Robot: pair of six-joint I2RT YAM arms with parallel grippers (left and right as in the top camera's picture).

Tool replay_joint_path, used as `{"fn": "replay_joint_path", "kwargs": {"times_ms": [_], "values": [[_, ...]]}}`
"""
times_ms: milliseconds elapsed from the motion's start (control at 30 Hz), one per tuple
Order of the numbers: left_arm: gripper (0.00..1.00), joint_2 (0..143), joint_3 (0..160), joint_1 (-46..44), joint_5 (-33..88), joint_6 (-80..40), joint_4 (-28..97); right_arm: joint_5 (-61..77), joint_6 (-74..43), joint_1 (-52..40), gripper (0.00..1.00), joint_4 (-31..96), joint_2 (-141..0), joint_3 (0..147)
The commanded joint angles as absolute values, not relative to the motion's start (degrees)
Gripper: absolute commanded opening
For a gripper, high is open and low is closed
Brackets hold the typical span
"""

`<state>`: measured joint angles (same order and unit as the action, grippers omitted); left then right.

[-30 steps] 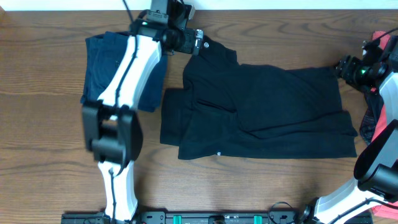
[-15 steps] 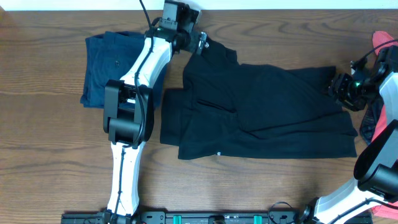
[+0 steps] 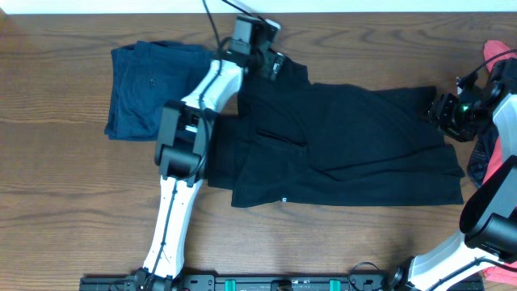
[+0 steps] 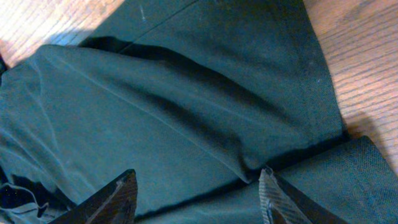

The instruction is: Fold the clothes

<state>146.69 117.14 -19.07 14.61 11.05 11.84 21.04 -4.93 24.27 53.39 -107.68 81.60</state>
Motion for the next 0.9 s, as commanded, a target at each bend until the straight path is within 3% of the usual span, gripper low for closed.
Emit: {"fn": "replay_joint_path", "kwargs": {"times_ms": [0, 133, 267, 400, 633, 867], "values": [[0.82, 147.7, 117.8, -20.0, 14.2, 14.1, 10.3, 21.4, -4.0, 24.3, 0.61, 53.4, -108.1, 82.5], [0.69, 148.3, 117.8, -20.1, 13.2, 14.5, 10.7, 21.5, -4.0, 24.3, 0.61, 53.6, -108.1, 82.4], [0.38, 148.3, 117.8, -20.0, 12.8, 14.5, 12.0, 21.5, -4.0, 24.3, 0.6, 53.6, -108.1, 82.4], [0.19, 146.2, 117.8, -20.0, 12.8, 14.5, 16.2, 21.5, -4.0, 24.3, 0.6, 53.4, -108.1, 82.4], [0.11, 135.1, 117.8, -20.0, 11.5, 14.5, 28.7, 20.1, -5.3, 24.3, 0.59, 47.1, -108.1, 82.4], [0.11, 126.6, 117.8, -21.4, 11.5, 14.3, 42.5, 16.9, -8.3, 24.4, 0.52, 32.9, -108.2, 82.4]]}}
